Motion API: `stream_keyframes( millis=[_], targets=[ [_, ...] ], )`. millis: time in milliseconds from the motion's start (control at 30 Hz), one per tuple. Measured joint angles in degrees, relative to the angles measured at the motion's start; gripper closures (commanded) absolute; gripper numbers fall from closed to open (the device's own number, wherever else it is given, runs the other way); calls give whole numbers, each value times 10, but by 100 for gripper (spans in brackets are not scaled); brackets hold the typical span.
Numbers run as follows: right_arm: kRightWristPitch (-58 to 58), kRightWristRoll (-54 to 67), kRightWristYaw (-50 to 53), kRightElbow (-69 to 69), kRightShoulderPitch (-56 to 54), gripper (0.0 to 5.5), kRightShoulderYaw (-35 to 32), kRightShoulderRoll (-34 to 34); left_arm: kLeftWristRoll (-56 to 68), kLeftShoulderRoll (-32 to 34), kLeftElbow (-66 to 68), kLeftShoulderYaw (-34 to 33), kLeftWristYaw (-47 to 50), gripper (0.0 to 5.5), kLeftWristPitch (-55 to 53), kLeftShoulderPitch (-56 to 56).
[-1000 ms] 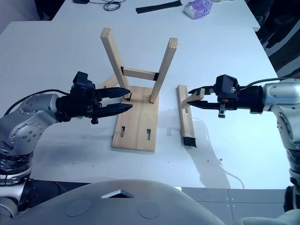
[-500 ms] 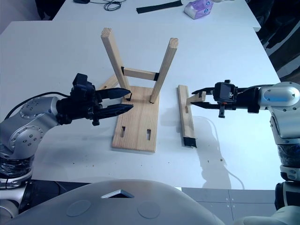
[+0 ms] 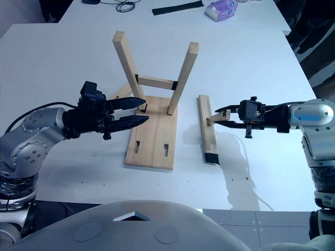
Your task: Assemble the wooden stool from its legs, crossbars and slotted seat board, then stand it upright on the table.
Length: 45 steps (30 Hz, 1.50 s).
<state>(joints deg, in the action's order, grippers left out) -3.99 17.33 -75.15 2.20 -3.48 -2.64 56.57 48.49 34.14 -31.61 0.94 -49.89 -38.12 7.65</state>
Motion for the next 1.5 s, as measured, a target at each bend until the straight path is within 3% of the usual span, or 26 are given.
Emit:
stream_keyframes(
  millis=[1133,1333,1500],
  targets=[
    [-2,6,0,11,23,420,9,-4,3,-7,5,4,2,299,-11,22],
    [78,49,-35,39,29,420,11,15,6,-8,-1,4,5,299,-12,21],
    [133,51,-74,13,-33,420,52,24,10,-10,-3,7,10,299,-12,19]
  ],
)
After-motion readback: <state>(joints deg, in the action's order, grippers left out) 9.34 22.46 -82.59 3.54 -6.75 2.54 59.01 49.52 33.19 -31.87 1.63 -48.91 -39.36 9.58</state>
